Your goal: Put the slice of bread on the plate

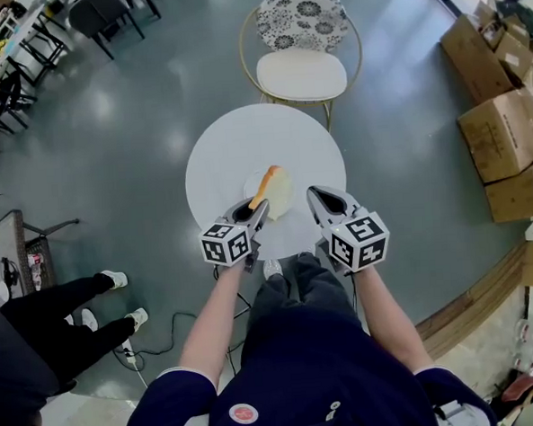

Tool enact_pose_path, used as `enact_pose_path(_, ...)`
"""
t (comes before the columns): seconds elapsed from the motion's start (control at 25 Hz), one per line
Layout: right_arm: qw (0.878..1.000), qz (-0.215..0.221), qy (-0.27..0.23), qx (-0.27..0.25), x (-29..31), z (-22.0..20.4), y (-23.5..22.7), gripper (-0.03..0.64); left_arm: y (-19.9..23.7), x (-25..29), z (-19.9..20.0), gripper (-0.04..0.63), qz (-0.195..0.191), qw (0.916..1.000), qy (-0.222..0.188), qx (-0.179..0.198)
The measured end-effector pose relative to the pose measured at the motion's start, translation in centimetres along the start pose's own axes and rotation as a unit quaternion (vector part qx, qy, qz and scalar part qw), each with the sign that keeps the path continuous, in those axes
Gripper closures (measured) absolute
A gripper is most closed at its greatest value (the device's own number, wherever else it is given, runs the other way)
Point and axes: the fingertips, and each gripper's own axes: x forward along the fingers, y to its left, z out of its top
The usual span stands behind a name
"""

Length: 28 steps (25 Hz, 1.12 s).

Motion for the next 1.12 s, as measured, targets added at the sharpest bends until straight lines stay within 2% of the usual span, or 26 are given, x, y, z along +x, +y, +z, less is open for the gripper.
enact_pose_path(0.6, 1.0, 0.004, 0.019, 0.001, 1.2, -0.7, -0.4, 0.612, 2.8, 1.3, -1.9, 0.502, 0.006, 0.9986, 0.017, -0.049)
enact_pose_path(1.12, 1.0, 0.012, 0.025, 0.003, 2.5, -0.6, 0.1, 0.612, 5.9, 0.9, -3.0, 0.479, 0.068, 0.9963, 0.04, -0.035)
